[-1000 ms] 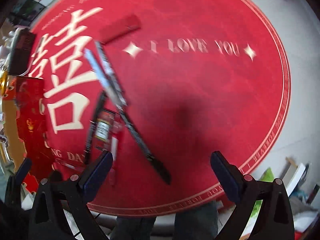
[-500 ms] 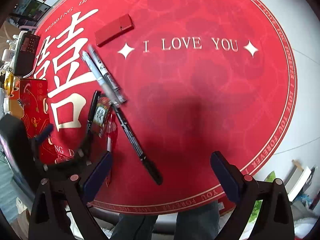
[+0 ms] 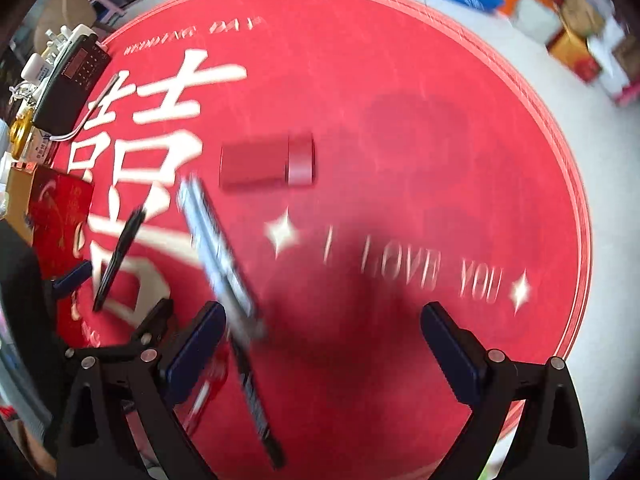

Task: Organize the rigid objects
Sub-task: 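Close right tool on the red rectangular case while left tool approaches the black marker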

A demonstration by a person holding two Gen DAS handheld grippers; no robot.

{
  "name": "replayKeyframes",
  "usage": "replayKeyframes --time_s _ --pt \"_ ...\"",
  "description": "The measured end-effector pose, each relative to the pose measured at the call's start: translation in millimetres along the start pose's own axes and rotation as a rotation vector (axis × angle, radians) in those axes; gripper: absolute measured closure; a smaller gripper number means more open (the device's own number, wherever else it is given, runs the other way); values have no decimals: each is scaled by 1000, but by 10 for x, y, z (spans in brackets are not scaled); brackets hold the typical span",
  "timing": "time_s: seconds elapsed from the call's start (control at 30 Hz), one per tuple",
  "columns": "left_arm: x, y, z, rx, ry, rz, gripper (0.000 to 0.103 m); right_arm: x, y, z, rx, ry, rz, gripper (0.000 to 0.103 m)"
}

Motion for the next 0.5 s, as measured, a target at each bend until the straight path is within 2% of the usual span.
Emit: replayKeyframes --time_s 0.07,0.17,0.2,0.3,0.43,0.5 --pt "75 -52 -109 -10 -3 34 0 39 -61 -152 -121 30 9 4" --pt "185 -87 -146 -36 -31 125 0 132 -207 -308 -382 79 53 4" --pt "205 -113 -175 -30 -23 129 0 189 -262 -337 -496 82 68 4" --pt "245 -124 -250 -1 -7 137 0 302 -396 -387 -705 90 75 5" --pt "169 -100 -145 5 22 138 0 440 -592 -407 -911 82 32 8" --pt "120 -97 -67 10 42 139 0 475 -684 -463 -916 76 -12 8"
Point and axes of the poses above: each gripper's, at about its wrist camera, not at the fingertips, and x roughly the way its jaws point, y to its right, z to its underside, the point moved 10 cm from there along x, roughly the way its jaws point, and after that the axes turned 7 degrees about y, right-handed, at the moved point
